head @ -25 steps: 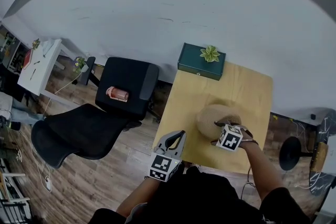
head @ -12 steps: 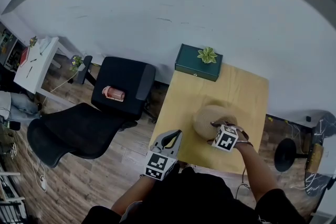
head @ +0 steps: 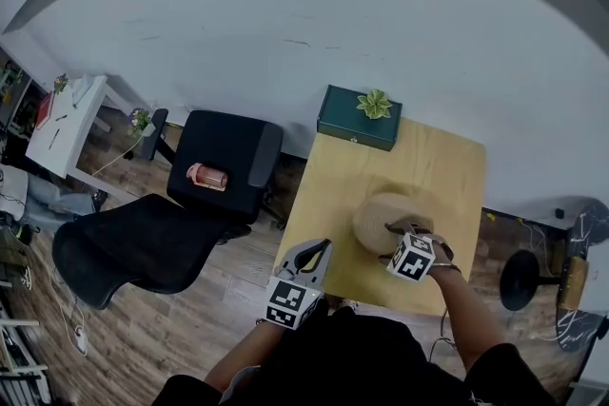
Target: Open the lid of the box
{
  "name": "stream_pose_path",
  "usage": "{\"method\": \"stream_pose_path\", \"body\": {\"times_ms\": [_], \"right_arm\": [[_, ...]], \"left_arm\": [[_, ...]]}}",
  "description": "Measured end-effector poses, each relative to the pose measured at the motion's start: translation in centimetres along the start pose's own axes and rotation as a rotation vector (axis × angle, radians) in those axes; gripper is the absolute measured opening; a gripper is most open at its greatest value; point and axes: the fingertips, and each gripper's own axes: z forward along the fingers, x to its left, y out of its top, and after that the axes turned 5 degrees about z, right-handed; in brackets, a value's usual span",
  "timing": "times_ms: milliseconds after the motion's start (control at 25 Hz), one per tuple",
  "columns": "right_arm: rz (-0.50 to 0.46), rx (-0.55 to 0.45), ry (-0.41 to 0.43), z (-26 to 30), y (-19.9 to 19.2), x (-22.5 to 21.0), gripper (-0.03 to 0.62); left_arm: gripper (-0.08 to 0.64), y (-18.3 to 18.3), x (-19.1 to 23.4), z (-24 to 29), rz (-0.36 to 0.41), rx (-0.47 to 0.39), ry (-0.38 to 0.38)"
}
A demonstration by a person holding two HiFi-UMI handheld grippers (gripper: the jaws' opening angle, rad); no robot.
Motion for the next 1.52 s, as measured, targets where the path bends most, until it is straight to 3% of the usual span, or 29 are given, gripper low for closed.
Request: {"method": "stream_pose_path", "body": {"times_ms": [440,880,1280,1400,1520], "right_arm": [[0.020,-0.080,-0.119,-2.6,1.2,-0.7,0.334],[0.209,-0.309,-0.289,-8.9,2.3,-3.0,0.336],[0.459,-0.416,-0.437,-12.3,-1.8,-4.6,0.336],[0.520,-0.420,-0.461,-12.8,-3.6,-4.7,0.336],[0.539,-0.361,-0.489,-12.8,-6.0,-4.5,0.336]], "left_arm": [[0.018,0.0,0.1,0.2,0.007,-0.005,-0.017],[0.018,0.8,-0.9,2.0,0.025,-0.009,-0.073],[0.018,2.0,-3.5,4.3,0.061,-0.014,-0.161],[0.018,2.3,-4.1,4.9,0.070,-0.005,-0.183],[0.018,2.8,-4.7,5.4,0.082,-0.006,-0.201]]}}
